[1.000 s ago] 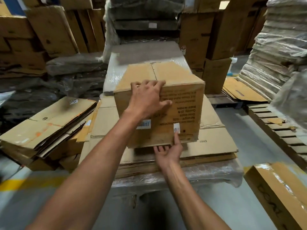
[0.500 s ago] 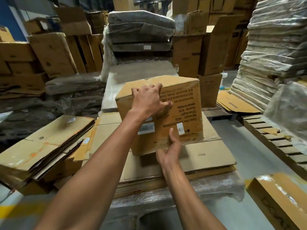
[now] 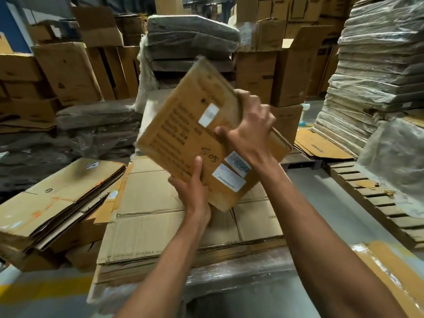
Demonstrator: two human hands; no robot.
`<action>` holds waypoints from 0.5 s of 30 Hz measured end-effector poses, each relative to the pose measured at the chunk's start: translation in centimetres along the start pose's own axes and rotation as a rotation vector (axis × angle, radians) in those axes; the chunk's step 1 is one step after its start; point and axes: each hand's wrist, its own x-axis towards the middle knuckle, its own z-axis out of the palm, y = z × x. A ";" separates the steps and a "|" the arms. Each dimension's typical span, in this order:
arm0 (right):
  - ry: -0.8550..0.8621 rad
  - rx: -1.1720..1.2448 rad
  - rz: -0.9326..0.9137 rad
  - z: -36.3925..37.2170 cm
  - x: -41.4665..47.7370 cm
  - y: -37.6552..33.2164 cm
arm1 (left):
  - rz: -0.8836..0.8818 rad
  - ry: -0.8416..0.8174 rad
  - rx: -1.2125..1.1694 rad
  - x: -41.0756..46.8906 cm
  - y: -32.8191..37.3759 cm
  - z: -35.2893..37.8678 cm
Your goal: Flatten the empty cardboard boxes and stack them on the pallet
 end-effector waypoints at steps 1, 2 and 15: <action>-0.074 -0.090 -0.090 0.3 0.1 -0.5 | -0.055 0.003 -0.071 -0.4 -1.4 -0.2; -0.140 -0.160 -0.157 0.8 0.0 -0.6 | -0.088 -0.001 -0.117 -0.8 -3.0 -0.6; -0.361 -0.401 -0.511 4.2 -7.6 3.8 | -0.596 -0.071 -0.068 -3.3 -10.8 -5.9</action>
